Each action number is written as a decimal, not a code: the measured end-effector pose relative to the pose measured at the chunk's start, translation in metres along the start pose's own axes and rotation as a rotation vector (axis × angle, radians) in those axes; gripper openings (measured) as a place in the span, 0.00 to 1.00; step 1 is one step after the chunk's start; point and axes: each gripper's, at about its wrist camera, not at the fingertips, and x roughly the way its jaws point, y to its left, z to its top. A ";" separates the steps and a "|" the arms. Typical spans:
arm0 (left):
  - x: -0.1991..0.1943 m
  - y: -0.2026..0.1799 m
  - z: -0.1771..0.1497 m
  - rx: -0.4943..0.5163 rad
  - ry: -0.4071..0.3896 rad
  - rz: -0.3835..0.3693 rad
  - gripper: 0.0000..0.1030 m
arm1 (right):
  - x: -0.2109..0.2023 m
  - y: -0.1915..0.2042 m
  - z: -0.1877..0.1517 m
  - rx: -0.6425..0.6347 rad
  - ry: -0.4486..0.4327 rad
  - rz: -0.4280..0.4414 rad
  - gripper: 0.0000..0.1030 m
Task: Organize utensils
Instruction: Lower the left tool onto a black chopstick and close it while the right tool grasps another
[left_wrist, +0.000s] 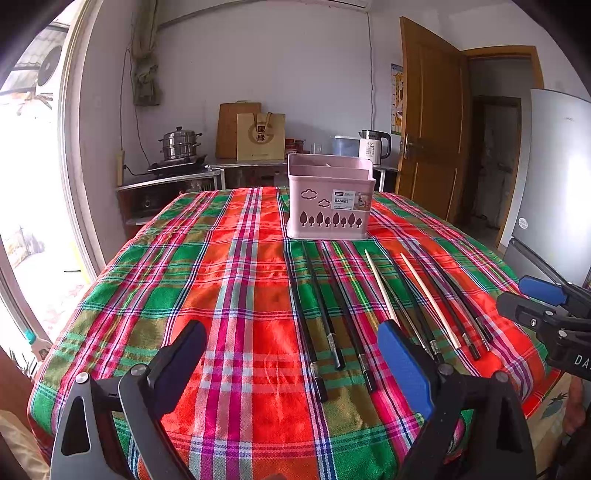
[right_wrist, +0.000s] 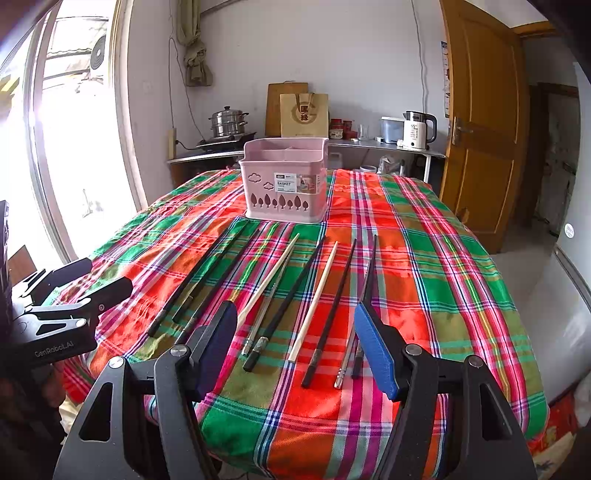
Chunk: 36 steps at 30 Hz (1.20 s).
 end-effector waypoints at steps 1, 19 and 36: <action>0.001 0.000 0.001 0.000 0.001 -0.001 0.92 | 0.000 0.000 0.000 0.000 0.001 0.001 0.64; 0.100 0.037 0.055 -0.015 0.140 -0.018 0.84 | 0.069 -0.011 0.046 -0.002 0.064 0.028 0.63; 0.204 0.029 0.075 -0.009 0.378 -0.120 0.54 | 0.186 -0.028 0.079 0.041 0.302 0.039 0.21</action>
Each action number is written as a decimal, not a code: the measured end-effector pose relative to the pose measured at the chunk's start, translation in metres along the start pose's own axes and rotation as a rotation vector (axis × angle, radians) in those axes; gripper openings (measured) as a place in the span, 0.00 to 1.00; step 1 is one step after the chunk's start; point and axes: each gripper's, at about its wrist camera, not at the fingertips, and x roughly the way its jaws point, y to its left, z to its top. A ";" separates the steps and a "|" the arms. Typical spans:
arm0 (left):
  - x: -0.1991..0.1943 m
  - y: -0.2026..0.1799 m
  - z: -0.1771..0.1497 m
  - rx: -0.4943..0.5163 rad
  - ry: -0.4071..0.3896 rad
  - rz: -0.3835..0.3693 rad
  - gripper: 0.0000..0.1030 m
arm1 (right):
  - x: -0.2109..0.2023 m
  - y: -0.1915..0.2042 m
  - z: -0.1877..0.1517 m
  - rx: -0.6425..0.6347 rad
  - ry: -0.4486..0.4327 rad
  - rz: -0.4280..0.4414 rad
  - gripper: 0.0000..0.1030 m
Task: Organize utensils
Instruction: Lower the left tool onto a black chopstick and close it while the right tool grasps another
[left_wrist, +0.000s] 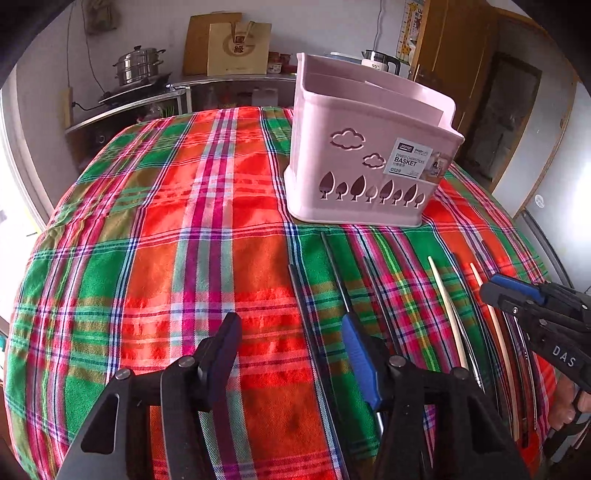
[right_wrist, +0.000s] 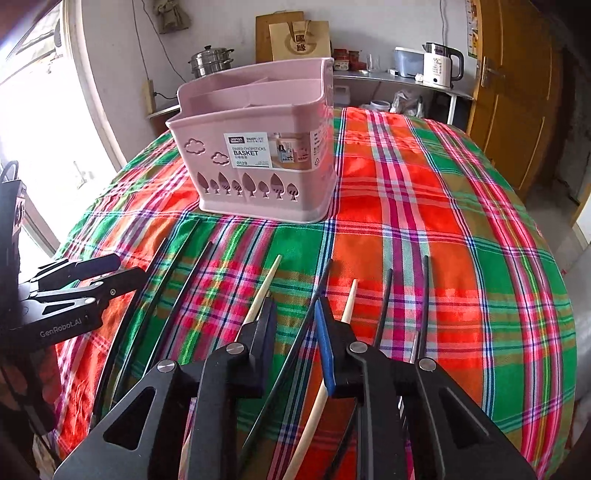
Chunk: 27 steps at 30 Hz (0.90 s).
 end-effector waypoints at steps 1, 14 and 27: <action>0.003 -0.001 0.002 0.001 0.011 -0.002 0.52 | 0.005 -0.002 0.002 0.005 0.013 -0.006 0.21; 0.022 -0.017 0.008 0.065 0.049 0.071 0.41 | 0.031 -0.004 0.009 0.005 0.090 -0.051 0.09; 0.022 -0.003 0.019 0.006 0.062 0.055 0.07 | 0.028 0.002 0.015 0.015 0.080 -0.023 0.05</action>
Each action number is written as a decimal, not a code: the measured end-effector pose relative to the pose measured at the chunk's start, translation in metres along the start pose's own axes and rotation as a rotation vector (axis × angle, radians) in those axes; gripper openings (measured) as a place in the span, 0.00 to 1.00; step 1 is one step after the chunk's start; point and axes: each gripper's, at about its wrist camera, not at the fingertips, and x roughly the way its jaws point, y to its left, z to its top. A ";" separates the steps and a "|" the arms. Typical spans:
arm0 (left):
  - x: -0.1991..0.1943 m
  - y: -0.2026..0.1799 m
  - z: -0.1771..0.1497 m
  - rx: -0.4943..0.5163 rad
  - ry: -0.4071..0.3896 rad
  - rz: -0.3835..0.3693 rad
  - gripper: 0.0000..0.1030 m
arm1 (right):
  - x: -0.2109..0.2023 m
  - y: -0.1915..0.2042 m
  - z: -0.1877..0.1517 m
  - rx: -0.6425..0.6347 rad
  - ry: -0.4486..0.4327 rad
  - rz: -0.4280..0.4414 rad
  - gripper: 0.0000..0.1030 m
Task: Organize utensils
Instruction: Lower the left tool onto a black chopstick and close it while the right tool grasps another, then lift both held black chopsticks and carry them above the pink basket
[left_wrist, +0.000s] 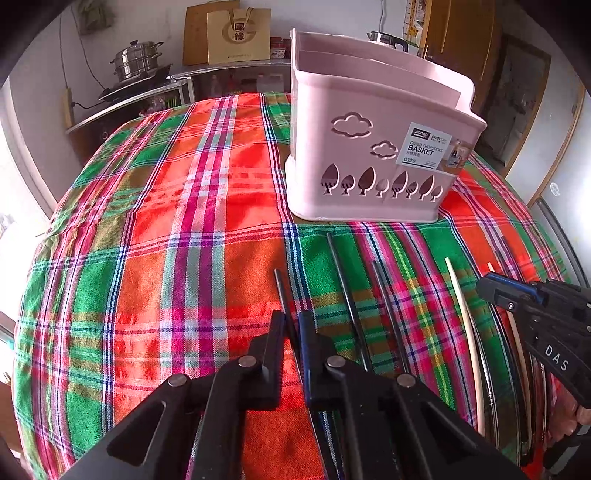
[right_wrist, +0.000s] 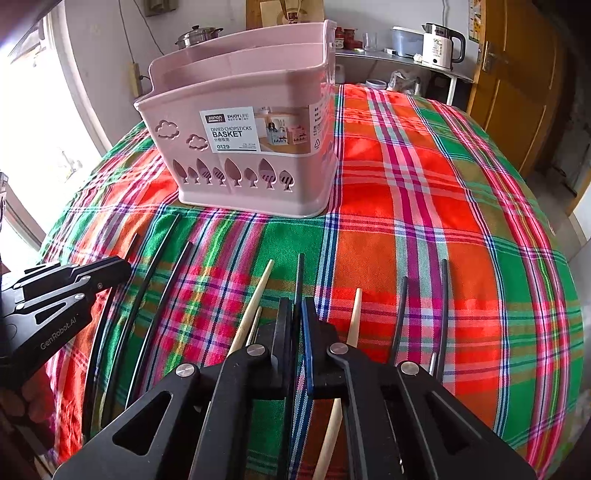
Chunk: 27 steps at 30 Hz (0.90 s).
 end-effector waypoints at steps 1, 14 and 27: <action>-0.001 0.002 0.002 -0.005 -0.004 -0.007 0.07 | -0.003 0.000 0.001 0.004 -0.008 0.008 0.05; -0.082 0.011 0.035 -0.013 -0.172 -0.087 0.05 | -0.084 0.003 0.035 -0.004 -0.205 0.077 0.05; -0.155 0.012 0.049 0.000 -0.310 -0.103 0.04 | -0.147 0.002 0.046 -0.024 -0.355 0.093 0.05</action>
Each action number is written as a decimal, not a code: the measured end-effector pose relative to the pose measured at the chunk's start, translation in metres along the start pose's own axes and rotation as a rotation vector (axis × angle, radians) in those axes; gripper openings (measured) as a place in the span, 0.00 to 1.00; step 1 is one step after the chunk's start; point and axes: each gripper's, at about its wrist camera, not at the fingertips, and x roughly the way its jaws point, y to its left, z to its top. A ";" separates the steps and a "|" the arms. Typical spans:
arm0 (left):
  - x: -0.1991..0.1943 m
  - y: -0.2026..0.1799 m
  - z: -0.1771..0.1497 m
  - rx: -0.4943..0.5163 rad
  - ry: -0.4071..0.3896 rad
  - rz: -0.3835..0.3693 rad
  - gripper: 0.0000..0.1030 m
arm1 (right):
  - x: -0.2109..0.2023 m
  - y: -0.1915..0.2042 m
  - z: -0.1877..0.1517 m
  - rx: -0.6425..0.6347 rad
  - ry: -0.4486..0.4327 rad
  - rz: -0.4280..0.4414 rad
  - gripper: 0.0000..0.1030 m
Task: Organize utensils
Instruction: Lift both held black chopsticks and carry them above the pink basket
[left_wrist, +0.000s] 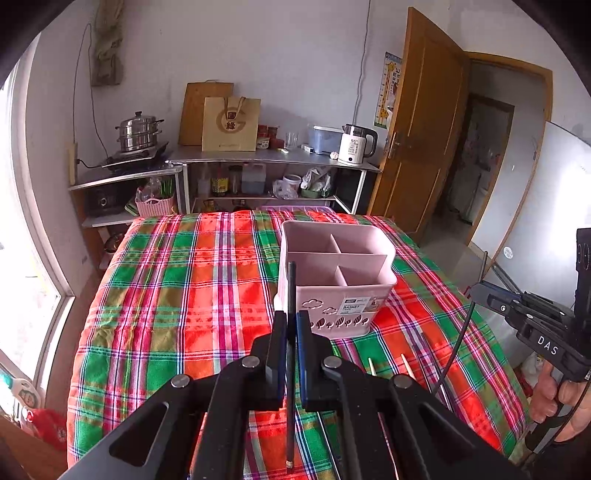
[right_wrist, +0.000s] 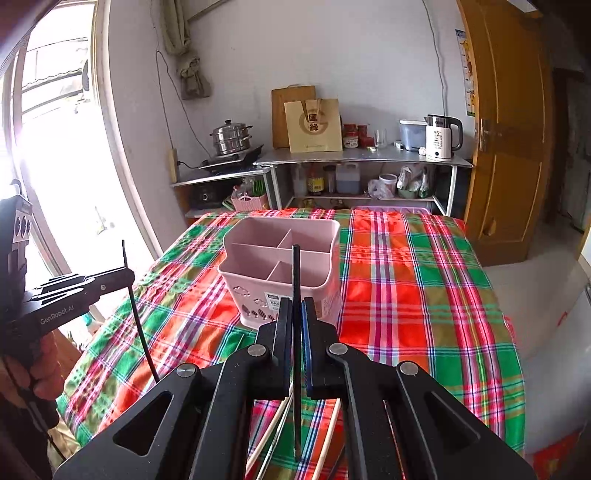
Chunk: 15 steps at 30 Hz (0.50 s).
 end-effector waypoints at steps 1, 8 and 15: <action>-0.002 0.001 0.000 -0.003 0.001 -0.001 0.04 | -0.002 0.000 0.000 -0.001 -0.004 0.002 0.05; -0.014 0.000 0.001 -0.005 -0.013 -0.009 0.04 | -0.020 0.003 -0.002 -0.021 -0.034 0.016 0.05; -0.020 -0.005 0.011 0.011 -0.020 -0.017 0.04 | -0.028 0.004 0.003 -0.034 -0.052 0.015 0.05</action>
